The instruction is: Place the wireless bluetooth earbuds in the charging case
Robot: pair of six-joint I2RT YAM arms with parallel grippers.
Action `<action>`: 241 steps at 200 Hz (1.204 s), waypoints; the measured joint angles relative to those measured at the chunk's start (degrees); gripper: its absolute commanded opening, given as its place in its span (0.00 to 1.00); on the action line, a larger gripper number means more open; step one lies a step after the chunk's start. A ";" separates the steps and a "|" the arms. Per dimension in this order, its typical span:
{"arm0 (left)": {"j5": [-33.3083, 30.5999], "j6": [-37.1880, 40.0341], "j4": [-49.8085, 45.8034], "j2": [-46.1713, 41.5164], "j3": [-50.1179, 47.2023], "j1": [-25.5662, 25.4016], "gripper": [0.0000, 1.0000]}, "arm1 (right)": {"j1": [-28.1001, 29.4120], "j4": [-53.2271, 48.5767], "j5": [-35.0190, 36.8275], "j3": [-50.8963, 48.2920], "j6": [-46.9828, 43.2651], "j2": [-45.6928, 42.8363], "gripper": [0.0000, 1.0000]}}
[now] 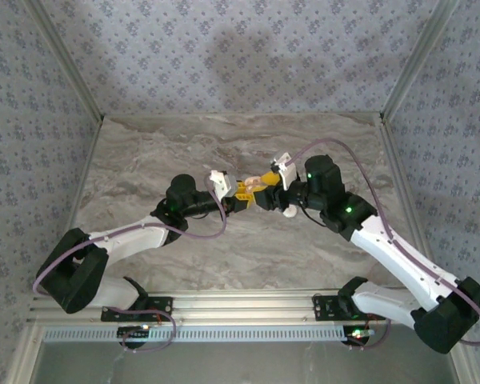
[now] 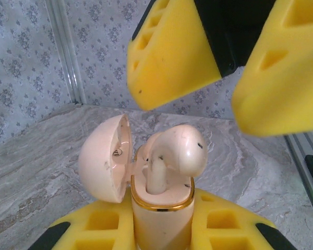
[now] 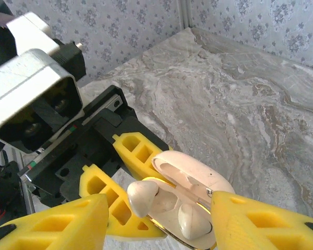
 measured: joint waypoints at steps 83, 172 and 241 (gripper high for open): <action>-0.22 0.02 -0.02 -0.02 0.02 0.00 0.17 | -0.83 -0.48 -1.27 1.64 3.80 -0.66 0.38; -0.44 0.02 -0.17 -0.11 0.22 0.00 0.17 | 0.31 -3.21 -1.95 4.07 4.39 4.57 0.30; -1.36 0.02 -1.53 -0.11 0.22 0.00 0.17 | 0.46 -4.52 0.02 4.09 4.22 4.63 0.25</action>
